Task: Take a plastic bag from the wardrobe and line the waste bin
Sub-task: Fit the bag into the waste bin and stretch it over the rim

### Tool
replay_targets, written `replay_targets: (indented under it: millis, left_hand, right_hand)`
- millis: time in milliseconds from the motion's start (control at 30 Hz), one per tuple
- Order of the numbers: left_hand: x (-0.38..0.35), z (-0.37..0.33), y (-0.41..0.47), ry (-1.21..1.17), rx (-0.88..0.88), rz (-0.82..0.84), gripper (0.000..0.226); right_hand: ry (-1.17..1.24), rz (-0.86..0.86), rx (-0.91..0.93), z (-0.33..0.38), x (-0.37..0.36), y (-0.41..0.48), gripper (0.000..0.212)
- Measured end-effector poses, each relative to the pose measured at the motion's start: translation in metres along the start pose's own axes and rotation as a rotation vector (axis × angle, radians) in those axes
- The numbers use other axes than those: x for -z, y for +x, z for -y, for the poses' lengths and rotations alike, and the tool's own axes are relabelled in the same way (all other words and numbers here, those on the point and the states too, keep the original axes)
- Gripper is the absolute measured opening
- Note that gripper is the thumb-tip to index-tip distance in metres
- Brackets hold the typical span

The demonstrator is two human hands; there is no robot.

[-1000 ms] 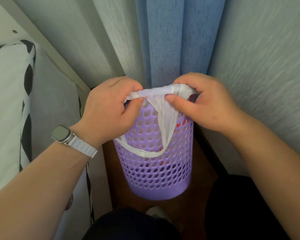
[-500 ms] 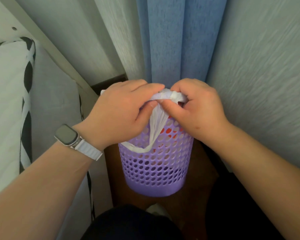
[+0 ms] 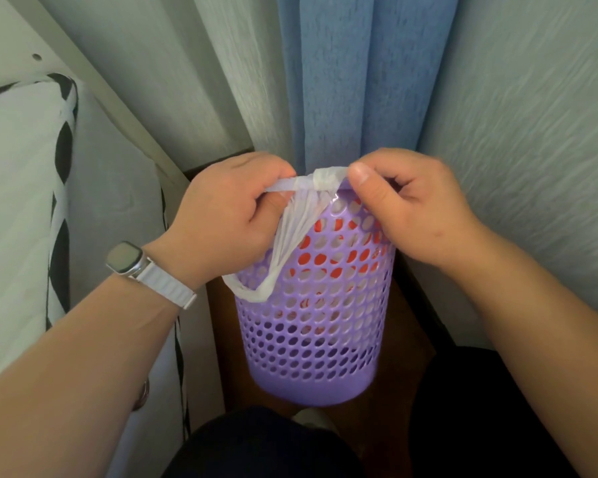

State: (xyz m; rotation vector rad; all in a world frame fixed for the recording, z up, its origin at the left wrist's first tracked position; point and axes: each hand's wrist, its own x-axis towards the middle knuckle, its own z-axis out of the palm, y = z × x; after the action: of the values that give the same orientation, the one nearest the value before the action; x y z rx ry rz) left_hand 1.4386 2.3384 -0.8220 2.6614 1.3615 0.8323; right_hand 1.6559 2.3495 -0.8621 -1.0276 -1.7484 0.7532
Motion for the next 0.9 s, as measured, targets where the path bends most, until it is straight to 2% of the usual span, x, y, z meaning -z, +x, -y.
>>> replay_targets:
  millis: [100,267,400,567,700,900]
  left_hand:
    - [0.0,0.001,0.0,0.021,-0.042,0.005,0.02]
    - [0.0,0.004,-0.001,0.046,-0.045,0.011,0.013]
    - [0.002,0.003,-0.001,0.005,0.009,-0.003,0.013]
    - [0.002,-0.002,-0.001,-0.089,0.109,-0.019,0.012]
    - [0.004,-0.004,0.0,-0.148,0.126,0.014,0.013]
    - [0.006,-0.011,0.002,-0.093,0.019,0.126,0.037]
  right_hand:
    - [-0.001,-0.018,-0.036,-0.001,-0.003,0.0,0.052]
    - [0.014,0.071,-0.1,-0.003,-0.005,-0.001,0.026]
    - [0.008,0.025,-0.006,0.0,-0.005,-0.002,0.013]
    - [-0.026,-0.071,0.046,0.002,-0.003,-0.002,0.016]
    - [-0.154,-0.111,0.124,0.003,-0.002,-0.004,0.019]
    - [-0.269,-0.136,0.171,0.003,-0.009,-0.009,0.019]
